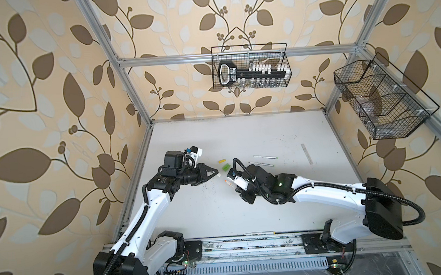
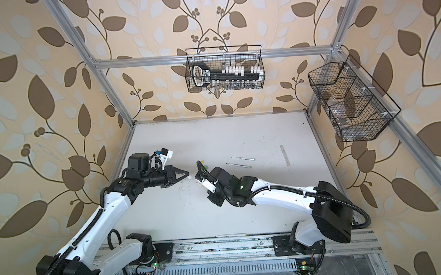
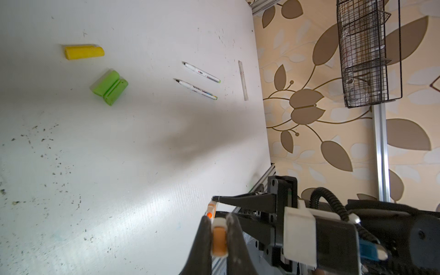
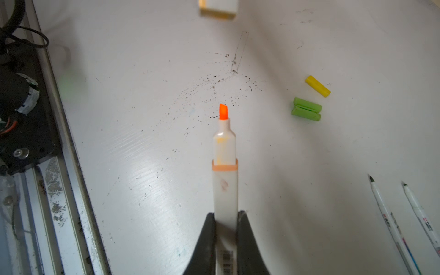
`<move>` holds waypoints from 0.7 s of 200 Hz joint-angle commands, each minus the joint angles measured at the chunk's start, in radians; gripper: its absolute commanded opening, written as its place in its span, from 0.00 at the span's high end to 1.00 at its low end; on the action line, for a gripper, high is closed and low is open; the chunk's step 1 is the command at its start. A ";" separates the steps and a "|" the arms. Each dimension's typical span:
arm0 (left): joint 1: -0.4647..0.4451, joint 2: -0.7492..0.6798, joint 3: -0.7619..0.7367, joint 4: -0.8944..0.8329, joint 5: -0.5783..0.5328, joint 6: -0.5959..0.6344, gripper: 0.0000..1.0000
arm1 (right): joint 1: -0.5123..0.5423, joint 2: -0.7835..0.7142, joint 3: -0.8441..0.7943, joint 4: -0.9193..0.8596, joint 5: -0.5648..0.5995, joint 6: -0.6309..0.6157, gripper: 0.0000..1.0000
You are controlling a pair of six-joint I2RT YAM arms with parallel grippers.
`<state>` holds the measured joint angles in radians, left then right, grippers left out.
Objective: Insert the pens into the pen caps
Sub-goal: 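Lift the orange highlighter and carry it toward the cap in the left gripper, then align the orange highlighter tip under the white cap held by the left gripper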
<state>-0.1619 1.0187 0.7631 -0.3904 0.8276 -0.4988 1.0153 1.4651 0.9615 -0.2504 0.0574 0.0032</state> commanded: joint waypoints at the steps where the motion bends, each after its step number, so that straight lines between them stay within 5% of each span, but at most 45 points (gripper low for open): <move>1: 0.009 0.000 -0.001 0.035 0.025 0.002 1.00 | 0.003 -0.002 0.031 0.016 0.022 0.028 0.90; 140: 0.009 -0.043 -0.015 0.031 0.067 0.044 1.00 | 0.012 0.025 0.109 -0.003 -0.049 0.043 0.89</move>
<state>-0.1619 1.0084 0.7628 -0.3717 0.8593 -0.4892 1.0210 1.4750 1.0317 -0.2432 0.0261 0.0418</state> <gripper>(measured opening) 0.106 0.118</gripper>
